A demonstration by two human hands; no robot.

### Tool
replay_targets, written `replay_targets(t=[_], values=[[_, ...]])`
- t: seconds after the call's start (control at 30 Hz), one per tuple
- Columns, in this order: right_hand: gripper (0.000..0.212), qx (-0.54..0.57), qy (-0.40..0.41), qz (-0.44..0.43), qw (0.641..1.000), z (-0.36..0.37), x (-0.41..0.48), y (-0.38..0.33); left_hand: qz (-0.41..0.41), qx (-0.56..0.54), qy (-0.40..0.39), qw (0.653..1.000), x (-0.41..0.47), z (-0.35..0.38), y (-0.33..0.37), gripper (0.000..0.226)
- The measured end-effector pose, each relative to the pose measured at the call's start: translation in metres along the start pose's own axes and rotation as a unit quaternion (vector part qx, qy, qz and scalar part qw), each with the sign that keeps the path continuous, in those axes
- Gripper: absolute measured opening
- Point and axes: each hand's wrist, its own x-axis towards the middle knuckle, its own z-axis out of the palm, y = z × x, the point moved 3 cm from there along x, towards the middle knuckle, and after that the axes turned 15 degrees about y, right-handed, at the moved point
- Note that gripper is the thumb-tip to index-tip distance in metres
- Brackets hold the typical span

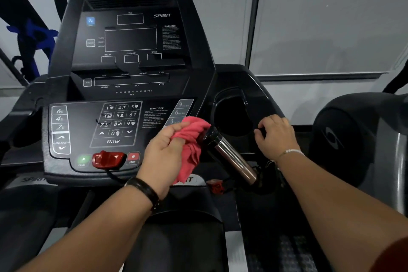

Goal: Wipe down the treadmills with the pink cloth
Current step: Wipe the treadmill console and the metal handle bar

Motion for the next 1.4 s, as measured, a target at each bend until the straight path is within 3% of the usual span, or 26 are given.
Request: replay_targets(t=[0.13,0.2,0.27,0.3,0.33,0.4,0.47,0.53,0.63,0.7,0.77,0.83,0.97,1.03,1.1,1.2,1.3,1.37,1.4], values=[[0.019,-0.011,-0.004,0.005,1.0,0.001,0.0,0.0,-0.024,-0.054,-0.005,0.998,-0.004,0.009,0.013,0.027],[0.019,-0.014,-0.014,0.007,1.0,0.002,0.001,0.0,0.001,-0.026,-0.009,1.0,0.001,0.015,0.017,0.031],[0.02,-0.008,-0.018,0.007,1.0,0.002,0.001,0.0,0.035,0.022,-0.037,0.998,0.005,0.021,0.022,0.019],[0.02,-0.002,-0.016,0.006,1.0,0.002,0.001,0.0,0.06,0.044,-0.063,0.995,0.005,0.024,0.026,0.021],[0.02,0.004,-0.014,0.004,1.0,0.001,0.001,0.001,0.104,0.074,-0.091,0.988,0.003,0.026,0.028,0.037],[0.021,0.005,-0.011,-0.001,1.0,0.002,0.0,0.001,0.238,0.179,-0.137,0.945,-0.003,0.031,0.028,0.05],[0.021,-0.003,-0.008,-0.002,1.0,0.002,-0.001,0.001,0.334,0.287,-0.146,0.886,-0.006,0.038,0.024,0.037],[0.021,-0.003,-0.003,-0.001,1.0,0.002,0.0,0.001,0.293,0.298,-0.15,0.896,-0.002,0.043,0.021,0.03],[0.021,-0.001,-0.013,0.0,1.0,0.001,0.0,0.001,0.123,0.26,-0.172,0.942,0.011,0.053,0.03,0.025],[0.02,-0.006,-0.015,0.003,1.0,0.001,0.0,0.001,-0.008,0.265,-0.165,0.95,0.024,0.054,0.034,0.012],[0.019,-0.007,-0.002,-0.003,1.0,0.001,0.0,0.001,-0.088,0.278,-0.175,0.941,0.029,0.049,0.027,0.033],[0.018,-0.003,0.006,-0.009,1.0,0.002,-0.001,0.001,-0.118,0.25,-0.143,0.95,0.032,0.046,0.014,0.048],[0.016,-0.008,0.011,-0.012,1.0,0.003,0.0,0.0,0.009,0.218,-0.023,0.976,0.019,0.03,0.002,0.019],[0.016,-0.004,0.008,-0.011,1.0,0.003,0.0,0.0,0.114,0.204,-0.021,0.972,0.006,0.024,0.0,0.014],[0.015,0.005,0.01,-0.009,1.0,0.002,0.0,0.001,0.251,0.225,-0.056,0.94,-0.006,0.025,0.002,0.019],[0.016,-0.001,0.003,-0.01,1.0,0.0,0.0,-0.001,0.405,0.298,-0.087,0.86,-0.015,0.038,0.007,0.018],[0.016,0.031,-0.063,0.03,0.997,0.0,0.006,0.0,0.423,0.405,-0.097,0.805,-0.008,0.058,0.013,0.013],[0.013,0.182,-0.06,0.132,0.973,-0.019,0.009,-0.013,0.415,0.44,-0.104,0.79,-0.011,0.062,0.014,0.02],[0.014,0.286,-0.045,0.19,0.938,-0.032,0.006,-0.025,0.415,0.451,-0.113,0.782,-0.013,0.064,0.011,0.029]])
